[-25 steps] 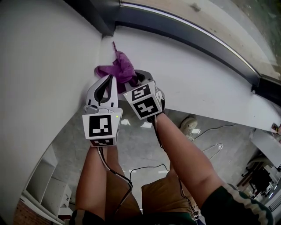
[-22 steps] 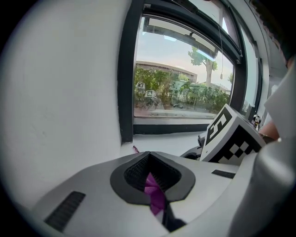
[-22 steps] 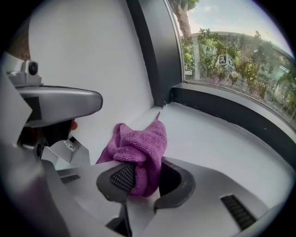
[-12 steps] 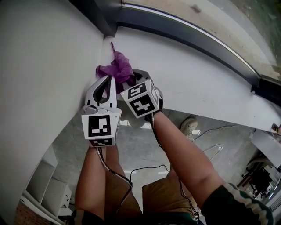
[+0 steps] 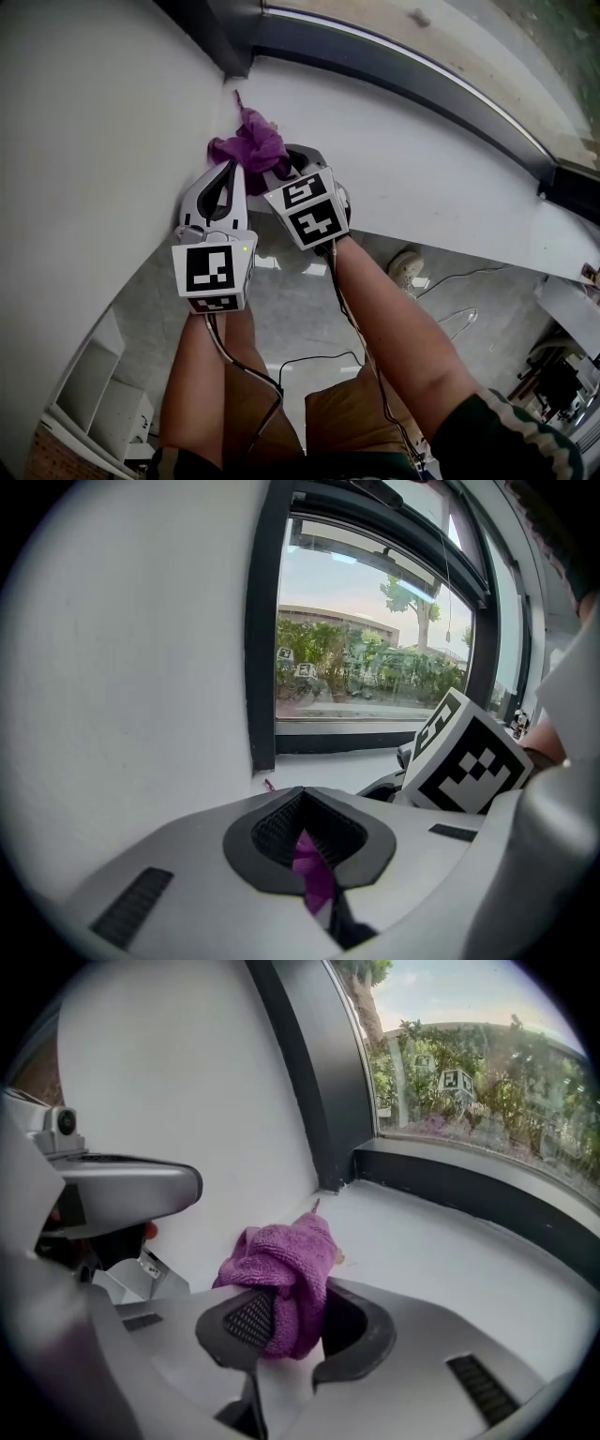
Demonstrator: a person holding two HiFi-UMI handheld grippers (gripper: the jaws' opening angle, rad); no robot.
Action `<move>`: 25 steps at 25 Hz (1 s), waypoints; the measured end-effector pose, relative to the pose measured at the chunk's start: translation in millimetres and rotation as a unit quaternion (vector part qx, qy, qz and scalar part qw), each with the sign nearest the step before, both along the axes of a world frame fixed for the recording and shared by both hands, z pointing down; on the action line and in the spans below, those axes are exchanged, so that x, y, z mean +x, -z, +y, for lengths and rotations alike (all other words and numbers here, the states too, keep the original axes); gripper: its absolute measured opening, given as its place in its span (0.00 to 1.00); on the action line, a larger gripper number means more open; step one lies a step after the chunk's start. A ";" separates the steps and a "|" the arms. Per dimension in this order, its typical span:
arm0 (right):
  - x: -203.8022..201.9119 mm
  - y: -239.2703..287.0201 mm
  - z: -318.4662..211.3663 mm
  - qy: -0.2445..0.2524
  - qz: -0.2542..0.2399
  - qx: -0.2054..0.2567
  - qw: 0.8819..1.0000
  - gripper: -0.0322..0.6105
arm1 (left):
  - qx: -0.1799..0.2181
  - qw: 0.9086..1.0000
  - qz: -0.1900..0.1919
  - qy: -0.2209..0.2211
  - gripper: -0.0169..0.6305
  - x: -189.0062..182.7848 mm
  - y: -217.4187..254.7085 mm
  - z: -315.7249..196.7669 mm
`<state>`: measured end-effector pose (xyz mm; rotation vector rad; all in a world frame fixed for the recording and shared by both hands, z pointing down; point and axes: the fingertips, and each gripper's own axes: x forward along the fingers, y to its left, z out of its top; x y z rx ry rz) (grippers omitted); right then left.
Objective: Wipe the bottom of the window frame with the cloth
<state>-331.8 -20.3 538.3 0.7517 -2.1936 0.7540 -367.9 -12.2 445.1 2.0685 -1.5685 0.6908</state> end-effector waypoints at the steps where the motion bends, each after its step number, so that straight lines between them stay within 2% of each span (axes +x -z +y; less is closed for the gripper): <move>1: 1.4 4.5 -1.8 0.000 -0.003 0.006 1.000 0.22 | 0.002 1.000 0.000 0.000 0.04 0.4 2.4 -1.1; 7: 16.3 47.9 -3.6 -0.003 -0.022 0.028 0.999 0.22 | 0.012 1.000 0.005 -0.005 0.04 15.3 27.2 -2.6; 11: 43.5 89.6 -6.0 -0.001 -0.016 0.054 0.998 0.22 | 0.025 1.000 0.013 -0.010 0.04 38.8 58.9 -7.5; 18: 93.5 188.3 1.9 -0.025 -0.029 0.073 0.997 0.22 | 0.040 0.999 0.018 -0.031 0.04 85.1 145.9 -7.3; 25: 117.5 282.5 3.4 -0.033 -0.061 0.108 0.992 0.22 | 0.072 0.996 0.021 -0.055 0.04 122.2 228.3 -13.3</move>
